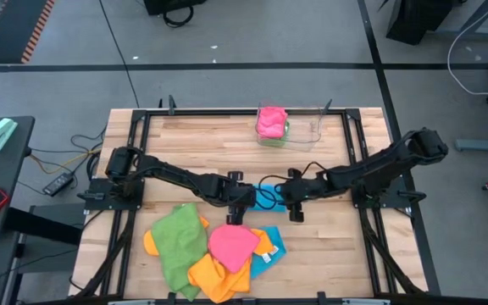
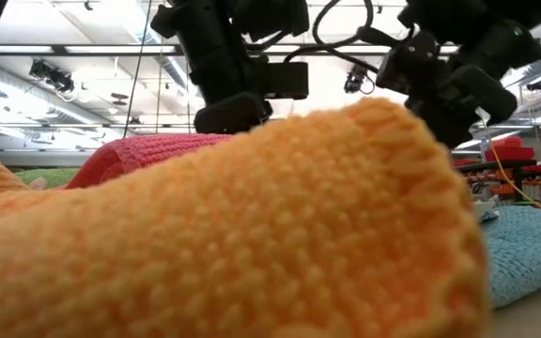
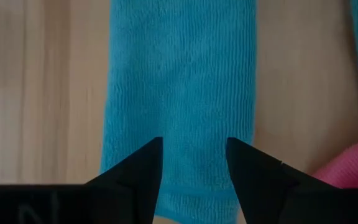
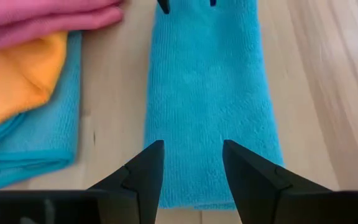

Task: Fold microfiber towels
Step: Fold the top blue towel

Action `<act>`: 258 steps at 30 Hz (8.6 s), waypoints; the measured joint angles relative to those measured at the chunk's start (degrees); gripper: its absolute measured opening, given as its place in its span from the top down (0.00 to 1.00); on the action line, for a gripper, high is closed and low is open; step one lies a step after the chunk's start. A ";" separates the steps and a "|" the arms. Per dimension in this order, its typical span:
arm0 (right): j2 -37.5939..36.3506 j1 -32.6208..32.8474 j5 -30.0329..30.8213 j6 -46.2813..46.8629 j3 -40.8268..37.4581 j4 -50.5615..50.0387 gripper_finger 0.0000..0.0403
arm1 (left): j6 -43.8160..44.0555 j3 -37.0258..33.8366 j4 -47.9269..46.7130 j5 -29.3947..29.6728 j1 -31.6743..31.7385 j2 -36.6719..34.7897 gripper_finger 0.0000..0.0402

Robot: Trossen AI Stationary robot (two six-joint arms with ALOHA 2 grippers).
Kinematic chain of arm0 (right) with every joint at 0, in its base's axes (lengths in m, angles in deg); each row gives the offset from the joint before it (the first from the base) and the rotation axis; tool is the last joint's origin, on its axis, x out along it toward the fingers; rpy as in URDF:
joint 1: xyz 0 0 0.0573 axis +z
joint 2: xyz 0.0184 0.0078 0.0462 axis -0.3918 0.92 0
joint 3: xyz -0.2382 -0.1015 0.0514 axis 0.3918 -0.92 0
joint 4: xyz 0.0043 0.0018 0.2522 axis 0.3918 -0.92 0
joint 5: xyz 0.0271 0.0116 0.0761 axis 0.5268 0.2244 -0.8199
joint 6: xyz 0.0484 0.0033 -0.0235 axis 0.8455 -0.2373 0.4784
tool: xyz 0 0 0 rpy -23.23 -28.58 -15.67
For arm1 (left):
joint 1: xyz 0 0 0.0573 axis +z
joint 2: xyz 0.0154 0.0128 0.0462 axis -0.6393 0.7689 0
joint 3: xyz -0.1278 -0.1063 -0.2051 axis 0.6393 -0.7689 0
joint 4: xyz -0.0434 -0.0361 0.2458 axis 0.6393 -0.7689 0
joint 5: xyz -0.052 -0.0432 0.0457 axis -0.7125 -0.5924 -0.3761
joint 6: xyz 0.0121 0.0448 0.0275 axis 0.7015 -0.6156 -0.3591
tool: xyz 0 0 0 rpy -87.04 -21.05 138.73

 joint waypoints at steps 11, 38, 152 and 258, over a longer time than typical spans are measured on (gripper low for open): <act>0.00 1.07 7.95 0.16 -4.18 10.21 0.57 | -0.28 0.02 7.56 0.05 -1.53 0.05 0.51; 0.00 6.69 19.80 -1.09 -4.16 11.41 0.57 | -12.39 0.09 18.13 15.26 -7.27 9.64 0.38; 18.40 11.87 27.80 -5.37 9.98 2.49 0.91 | 2.63 0.09 22.96 12.50 -4.00 7.37 0.57; 15.02 19.39 40.46 -73.63 18.18 -27.45 0.96 | 3.93 -0.04 19.80 8.70 -4.57 5.60 0.58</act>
